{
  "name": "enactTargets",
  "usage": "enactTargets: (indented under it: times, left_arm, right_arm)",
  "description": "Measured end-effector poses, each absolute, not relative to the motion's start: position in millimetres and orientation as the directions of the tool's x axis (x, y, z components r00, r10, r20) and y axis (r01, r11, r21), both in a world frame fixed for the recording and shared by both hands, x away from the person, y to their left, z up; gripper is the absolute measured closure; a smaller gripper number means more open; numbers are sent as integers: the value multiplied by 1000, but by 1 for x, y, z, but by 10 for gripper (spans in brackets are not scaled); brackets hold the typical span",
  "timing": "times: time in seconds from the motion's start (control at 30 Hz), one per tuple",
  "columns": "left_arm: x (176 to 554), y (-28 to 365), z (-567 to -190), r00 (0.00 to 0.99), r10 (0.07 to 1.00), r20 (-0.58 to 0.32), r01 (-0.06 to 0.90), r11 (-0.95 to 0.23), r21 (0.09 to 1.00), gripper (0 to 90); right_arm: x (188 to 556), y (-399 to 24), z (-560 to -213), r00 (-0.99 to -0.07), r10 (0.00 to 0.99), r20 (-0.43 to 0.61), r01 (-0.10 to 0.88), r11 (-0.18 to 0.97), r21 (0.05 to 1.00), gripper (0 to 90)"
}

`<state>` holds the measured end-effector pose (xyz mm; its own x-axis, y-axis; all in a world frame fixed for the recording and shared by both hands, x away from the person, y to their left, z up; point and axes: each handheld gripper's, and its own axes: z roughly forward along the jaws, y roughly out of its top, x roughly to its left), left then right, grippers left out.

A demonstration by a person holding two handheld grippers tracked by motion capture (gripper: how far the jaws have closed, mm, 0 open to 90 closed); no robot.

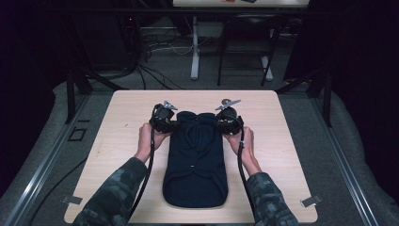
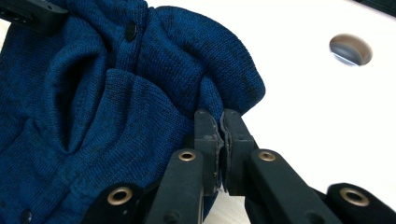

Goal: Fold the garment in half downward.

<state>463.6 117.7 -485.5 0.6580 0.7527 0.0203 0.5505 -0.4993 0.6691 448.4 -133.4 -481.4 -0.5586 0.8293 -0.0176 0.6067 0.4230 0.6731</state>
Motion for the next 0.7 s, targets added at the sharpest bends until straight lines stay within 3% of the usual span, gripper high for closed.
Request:
enactTargets:
  times: [0.4, 0.7]
  left_arm:
    - [455, 119, -455, 678, 730, 82, 464, -512, 723, 847]
    - [430, 123, -466, 706, 703, 89, 434, -528, 730, 848]
  right_arm:
    - [440, -135, -454, -559, 826, -75, 519, 419, 744, 869]
    - [419, -138, -460, -589, 803, -92, 500, 451, 739, 868]
